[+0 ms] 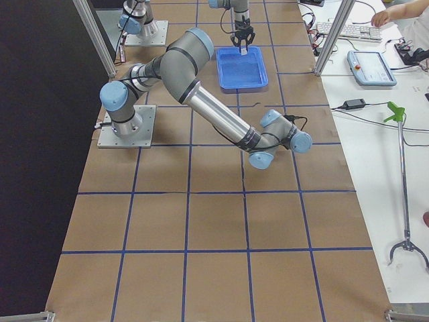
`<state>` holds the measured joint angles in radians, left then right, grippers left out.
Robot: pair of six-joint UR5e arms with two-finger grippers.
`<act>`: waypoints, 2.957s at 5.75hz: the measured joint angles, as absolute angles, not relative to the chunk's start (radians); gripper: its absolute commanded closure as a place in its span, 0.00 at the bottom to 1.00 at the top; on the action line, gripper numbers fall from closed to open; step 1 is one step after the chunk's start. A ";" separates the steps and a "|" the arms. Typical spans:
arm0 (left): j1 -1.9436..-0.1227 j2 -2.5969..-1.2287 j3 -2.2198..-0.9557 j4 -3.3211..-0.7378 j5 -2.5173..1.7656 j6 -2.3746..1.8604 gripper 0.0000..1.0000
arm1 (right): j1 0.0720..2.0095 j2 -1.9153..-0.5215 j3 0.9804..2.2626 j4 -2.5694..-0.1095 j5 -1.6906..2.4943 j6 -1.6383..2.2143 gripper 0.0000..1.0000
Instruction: Assemble white blocks and place on blue tray
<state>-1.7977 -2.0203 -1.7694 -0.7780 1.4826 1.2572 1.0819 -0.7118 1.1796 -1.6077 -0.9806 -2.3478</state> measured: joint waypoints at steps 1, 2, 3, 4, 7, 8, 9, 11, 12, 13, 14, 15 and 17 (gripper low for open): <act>-1.825 -2.048 -1.766 -0.777 1.482 1.258 0.91 | 1.082 -0.711 1.179 -1.616 -0.982 -2.345 0.49; -1.842 -2.069 -1.765 -0.775 1.481 1.252 0.90 | 1.081 -0.710 1.179 -1.630 -0.985 -2.345 0.61; -1.850 -2.083 -1.764 -0.774 1.481 1.246 0.65 | 1.081 -0.711 1.179 -1.639 -0.989 -2.345 0.65; -1.853 -2.090 -1.764 -0.774 1.480 1.242 0.11 | 1.081 -0.712 1.176 -1.642 -0.990 -2.345 0.65; -1.853 -2.069 -1.760 -0.781 1.485 1.239 0.01 | 1.083 -0.766 1.170 -1.630 -0.996 -2.310 0.65; -1.848 -2.019 -1.752 -0.825 1.488 1.231 0.01 | 1.086 -0.810 1.181 -1.610 -0.997 -2.284 0.65; -1.837 -1.944 -1.719 -0.956 1.490 1.221 0.01 | 1.091 -0.863 1.217 -1.588 -0.993 -2.267 0.64; -1.789 -1.793 -1.590 -1.334 1.493 1.186 0.01 | 1.127 -1.012 1.388 -1.580 -0.980 -2.257 0.64; -1.763 -1.724 -1.540 -1.497 1.498 1.164 0.01 | 1.157 -1.083 1.490 -1.615 -0.971 -2.228 0.64; -1.716 -1.662 -1.523 -1.603 1.517 1.123 0.01 | 1.197 -1.138 1.579 -1.682 -0.960 -2.164 0.64; -1.663 -1.632 -1.522 -1.648 1.561 1.051 0.01 | 1.249 -1.175 1.648 -1.759 -0.956 -2.087 0.64; -1.629 -1.620 -1.523 -1.651 1.598 0.921 0.01 | 1.308 -1.195 1.699 -1.838 -0.954 -2.008 0.64; -1.612 -1.597 -1.527 -1.613 1.612 0.531 0.01 | 1.439 -1.203 1.807 -2.075 -0.914 -1.800 0.64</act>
